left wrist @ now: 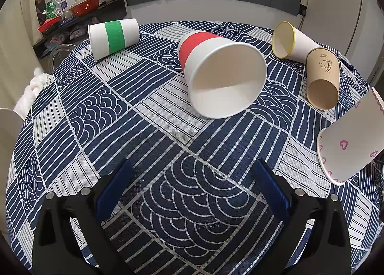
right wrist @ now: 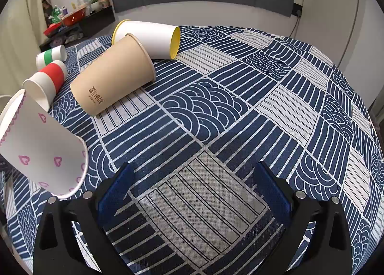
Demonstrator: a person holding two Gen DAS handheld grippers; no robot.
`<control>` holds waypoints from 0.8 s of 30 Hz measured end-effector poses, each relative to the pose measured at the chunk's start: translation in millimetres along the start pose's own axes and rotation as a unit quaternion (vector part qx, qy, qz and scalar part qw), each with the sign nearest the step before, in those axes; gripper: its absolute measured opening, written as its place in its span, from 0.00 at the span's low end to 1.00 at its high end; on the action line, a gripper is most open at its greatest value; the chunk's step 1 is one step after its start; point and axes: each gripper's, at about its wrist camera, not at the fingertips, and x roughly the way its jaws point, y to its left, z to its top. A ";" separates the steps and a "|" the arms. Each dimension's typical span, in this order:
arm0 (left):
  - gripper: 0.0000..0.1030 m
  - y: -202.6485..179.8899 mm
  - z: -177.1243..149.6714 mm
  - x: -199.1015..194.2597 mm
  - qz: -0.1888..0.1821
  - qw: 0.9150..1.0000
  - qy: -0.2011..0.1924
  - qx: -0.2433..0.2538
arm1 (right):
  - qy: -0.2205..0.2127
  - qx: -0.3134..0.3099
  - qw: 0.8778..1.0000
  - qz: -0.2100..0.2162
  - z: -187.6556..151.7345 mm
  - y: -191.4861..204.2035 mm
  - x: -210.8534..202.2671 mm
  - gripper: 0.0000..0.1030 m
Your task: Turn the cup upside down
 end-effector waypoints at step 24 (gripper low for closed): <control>0.94 -2.3 4.0 2.9 0.009 1.000 -0.002 -0.004 | -0.001 0.004 1.000 -0.002 -1.8 0.0 -2.6 0.93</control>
